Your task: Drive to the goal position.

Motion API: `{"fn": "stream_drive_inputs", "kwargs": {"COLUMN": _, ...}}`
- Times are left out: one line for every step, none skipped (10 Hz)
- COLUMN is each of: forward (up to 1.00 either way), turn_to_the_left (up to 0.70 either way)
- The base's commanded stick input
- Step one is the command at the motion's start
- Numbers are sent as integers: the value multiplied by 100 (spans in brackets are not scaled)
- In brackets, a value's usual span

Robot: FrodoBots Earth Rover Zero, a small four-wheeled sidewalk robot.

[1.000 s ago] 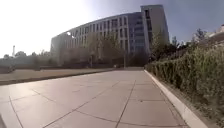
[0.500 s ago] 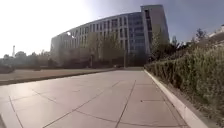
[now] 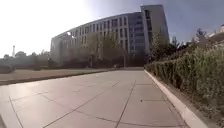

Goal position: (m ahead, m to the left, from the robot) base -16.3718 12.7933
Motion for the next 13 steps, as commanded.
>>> {"fn": "stream_drive_inputs", "kwargs": {"forward": 4, "turn_to_the_left": 0}}
{"fn": "stream_drive_inputs", "kwargs": {"forward": 4, "turn_to_the_left": 0}}
{"fn": "stream_drive_inputs", "kwargs": {"forward": 4, "turn_to_the_left": 0}}
{"fn": "stream_drive_inputs", "kwargs": {"forward": 4, "turn_to_the_left": 0}}
{"fn": "stream_drive_inputs", "kwargs": {"forward": 4, "turn_to_the_left": 0}}
{"fn": "stream_drive_inputs", "kwargs": {"forward": 4, "turn_to_the_left": 0}}
{"fn": "stream_drive_inputs", "kwargs": {"forward": 4, "turn_to_the_left": 0}}
{"fn": "stream_drive_inputs", "kwargs": {"forward": 4, "turn_to_the_left": 0}}
{"fn": "stream_drive_inputs", "kwargs": {"forward": 4, "turn_to_the_left": 0}}
{"fn": "stream_drive_inputs", "kwargs": {"forward": 4, "turn_to_the_left": 0}}
{"fn": "stream_drive_inputs", "kwargs": {"forward": 4, "turn_to_the_left": 0}}
{"fn": "stream_drive_inputs", "kwargs": {"forward": 4, "turn_to_the_left": 0}}
{"fn": "stream_drive_inputs", "kwargs": {"forward": 4, "turn_to_the_left": 0}}
